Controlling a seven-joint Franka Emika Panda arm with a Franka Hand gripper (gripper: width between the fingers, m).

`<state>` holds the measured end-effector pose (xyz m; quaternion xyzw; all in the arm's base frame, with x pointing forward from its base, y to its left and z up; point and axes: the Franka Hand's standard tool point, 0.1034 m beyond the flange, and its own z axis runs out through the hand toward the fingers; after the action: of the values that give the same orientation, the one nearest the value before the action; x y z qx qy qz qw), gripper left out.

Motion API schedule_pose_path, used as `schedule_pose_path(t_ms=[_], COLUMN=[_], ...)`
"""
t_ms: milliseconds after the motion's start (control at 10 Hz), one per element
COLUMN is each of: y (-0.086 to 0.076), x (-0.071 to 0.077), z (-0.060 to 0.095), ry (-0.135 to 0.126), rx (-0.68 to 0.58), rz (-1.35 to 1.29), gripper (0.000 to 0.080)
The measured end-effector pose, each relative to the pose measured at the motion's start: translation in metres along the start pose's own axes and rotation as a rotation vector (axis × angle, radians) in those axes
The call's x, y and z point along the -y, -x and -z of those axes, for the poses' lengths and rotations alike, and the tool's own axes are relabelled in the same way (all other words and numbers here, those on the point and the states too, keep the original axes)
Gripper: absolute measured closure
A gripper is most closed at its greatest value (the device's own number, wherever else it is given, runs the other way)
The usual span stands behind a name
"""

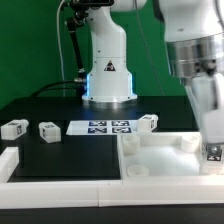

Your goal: Assemble square table

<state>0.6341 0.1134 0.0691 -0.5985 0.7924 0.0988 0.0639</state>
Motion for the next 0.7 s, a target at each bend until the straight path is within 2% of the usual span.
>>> schedule_pose_path(t_ms=[300,500,600,700], y=[0.0005,-0.0013,-0.0014,-0.0015], x=[0.0002,0.0000,0.0000,0.0000], z=[0.0005,-0.0006,-0.0011,-0.0012], ry=[-0.011,-0.010,-0.009,-0.009], rx=[-0.011,-0.014,-0.015,-0.015], rz=[-0.140,-0.152,-0.153,-0.153], gripper=[0.0505,0.0499,0.0298,0.0298])
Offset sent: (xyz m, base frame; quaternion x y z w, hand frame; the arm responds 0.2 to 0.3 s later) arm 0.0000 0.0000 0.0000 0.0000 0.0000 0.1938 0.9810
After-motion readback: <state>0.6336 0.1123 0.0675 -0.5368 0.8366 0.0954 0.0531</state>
